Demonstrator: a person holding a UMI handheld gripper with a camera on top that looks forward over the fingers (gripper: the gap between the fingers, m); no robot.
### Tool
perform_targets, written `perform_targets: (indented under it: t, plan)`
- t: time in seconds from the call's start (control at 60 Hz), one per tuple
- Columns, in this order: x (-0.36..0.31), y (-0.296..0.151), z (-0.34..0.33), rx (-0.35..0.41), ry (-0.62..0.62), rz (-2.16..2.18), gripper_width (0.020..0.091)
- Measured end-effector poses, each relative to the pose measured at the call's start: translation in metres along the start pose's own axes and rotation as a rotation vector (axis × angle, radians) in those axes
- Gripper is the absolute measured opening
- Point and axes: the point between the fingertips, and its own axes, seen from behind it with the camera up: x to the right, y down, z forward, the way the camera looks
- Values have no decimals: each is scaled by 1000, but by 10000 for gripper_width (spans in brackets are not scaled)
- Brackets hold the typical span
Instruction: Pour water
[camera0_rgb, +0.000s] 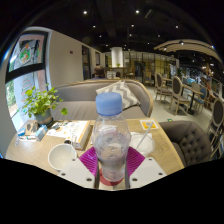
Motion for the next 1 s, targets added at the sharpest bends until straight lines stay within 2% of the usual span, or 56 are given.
perform_targets:
  t: [0.133, 0.333, 0.483, 0.633, 0.733, 0.783, 0.867, 0.9, 1.0]
  plan:
    - [-7, 24, 21, -24, -59, 25, 338]
    - [-9, 46, 37, -33, -86, 41, 341]
    - [-11, 44, 35, 7, -95, 17, 361]
    - [-11, 45, 34, 17, -84, 3, 457]
    - [-13, 49, 33, -28, -70, -1, 508]
    - [-12, 52, 30, -54, -58, -2, 593]
    - [-13, 55, 19, -88, -46, 2, 815]
    - [-12, 55, 12, -94, -32, 2, 867]
    - [-9, 59, -18, -134, 21, -5, 854]
